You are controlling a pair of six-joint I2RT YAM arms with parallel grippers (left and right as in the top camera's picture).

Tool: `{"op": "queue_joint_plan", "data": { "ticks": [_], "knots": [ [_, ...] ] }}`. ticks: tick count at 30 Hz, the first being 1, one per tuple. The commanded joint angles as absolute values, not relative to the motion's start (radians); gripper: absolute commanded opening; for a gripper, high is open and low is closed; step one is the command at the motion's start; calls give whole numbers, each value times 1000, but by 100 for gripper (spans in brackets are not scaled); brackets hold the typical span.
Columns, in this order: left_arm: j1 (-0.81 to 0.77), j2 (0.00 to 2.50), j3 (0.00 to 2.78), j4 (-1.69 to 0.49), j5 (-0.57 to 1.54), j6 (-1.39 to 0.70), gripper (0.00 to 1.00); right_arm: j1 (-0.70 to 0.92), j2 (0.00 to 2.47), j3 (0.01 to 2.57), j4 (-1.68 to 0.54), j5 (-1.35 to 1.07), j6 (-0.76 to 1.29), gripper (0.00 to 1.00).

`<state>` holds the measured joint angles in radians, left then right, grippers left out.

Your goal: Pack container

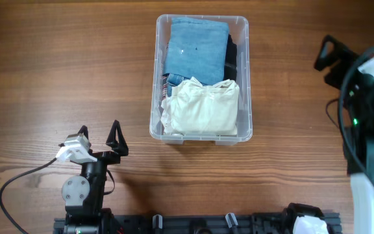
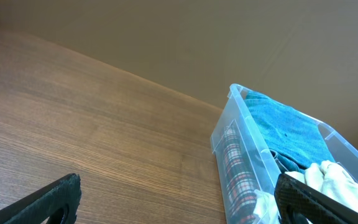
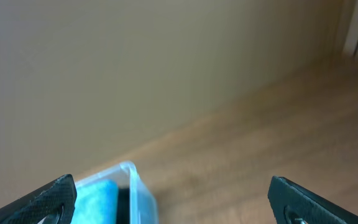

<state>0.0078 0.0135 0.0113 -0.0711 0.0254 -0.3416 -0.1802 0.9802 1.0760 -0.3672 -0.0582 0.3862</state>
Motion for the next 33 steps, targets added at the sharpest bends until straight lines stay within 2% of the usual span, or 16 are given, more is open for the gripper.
{"op": "queue_joint_plan", "data": {
  "ticks": [1, 9, 15, 17, 24, 33],
  "knots": [
    [15, 3, 6, -75, 36, -321, 100, -159, 839, 1018, -374, 7, 366, 100],
    [15, 3, 6, -75, 36, -321, 100, -154, 538, 704, -393, 41, 332, 100],
    [15, 3, 6, -75, 36, -321, 100, -154, 324, 400, -132, -128, 175, 100],
    [15, 3, 6, -75, 36, -321, 100, -147, 244, 315, -91, -133, 179, 100],
    [15, 3, 6, -75, 36, -321, 100, -28, 64, 184, -81, -104, 55, 100],
    [15, 3, 6, -75, 36, -321, 100, -24, 4, 127, -74, -105, 80, 100]
  ]
}}
